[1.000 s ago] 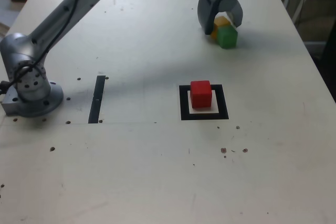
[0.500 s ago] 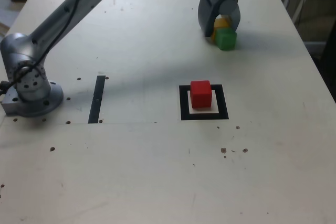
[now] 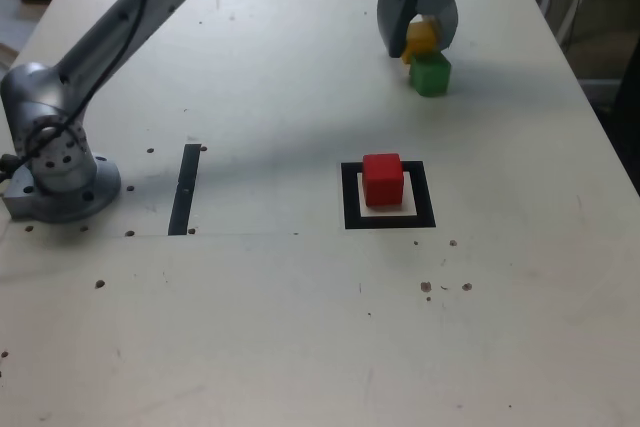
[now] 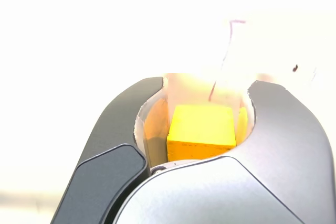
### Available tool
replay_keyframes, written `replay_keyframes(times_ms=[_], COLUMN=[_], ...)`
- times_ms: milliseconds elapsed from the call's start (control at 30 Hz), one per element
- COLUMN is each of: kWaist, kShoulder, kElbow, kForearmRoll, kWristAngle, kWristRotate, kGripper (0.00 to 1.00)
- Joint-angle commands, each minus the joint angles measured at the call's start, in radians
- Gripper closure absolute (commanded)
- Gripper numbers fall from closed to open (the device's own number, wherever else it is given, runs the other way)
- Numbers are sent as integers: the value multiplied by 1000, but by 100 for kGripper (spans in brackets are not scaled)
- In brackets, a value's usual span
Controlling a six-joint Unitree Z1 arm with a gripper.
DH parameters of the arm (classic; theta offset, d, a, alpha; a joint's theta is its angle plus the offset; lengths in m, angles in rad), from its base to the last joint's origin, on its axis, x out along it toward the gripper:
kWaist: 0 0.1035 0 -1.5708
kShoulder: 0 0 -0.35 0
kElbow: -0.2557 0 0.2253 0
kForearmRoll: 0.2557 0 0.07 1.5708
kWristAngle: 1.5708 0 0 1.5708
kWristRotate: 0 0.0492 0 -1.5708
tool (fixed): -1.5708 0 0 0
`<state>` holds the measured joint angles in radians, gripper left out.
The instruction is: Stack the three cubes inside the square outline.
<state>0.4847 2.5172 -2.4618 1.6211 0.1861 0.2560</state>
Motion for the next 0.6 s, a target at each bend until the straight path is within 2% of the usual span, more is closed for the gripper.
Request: replay_keyframes(times_ms=[0, 300, 567], kWaist=[-7, -69, -208], kShoulder=[-55, -246, -378], kElbow=[29, 209, 449], kForearmRoll=[16, 14, 12], kWristAngle=[1, 3, 3], kWristRotate=[2, -13, -75], kGripper=[56, 56, 56])
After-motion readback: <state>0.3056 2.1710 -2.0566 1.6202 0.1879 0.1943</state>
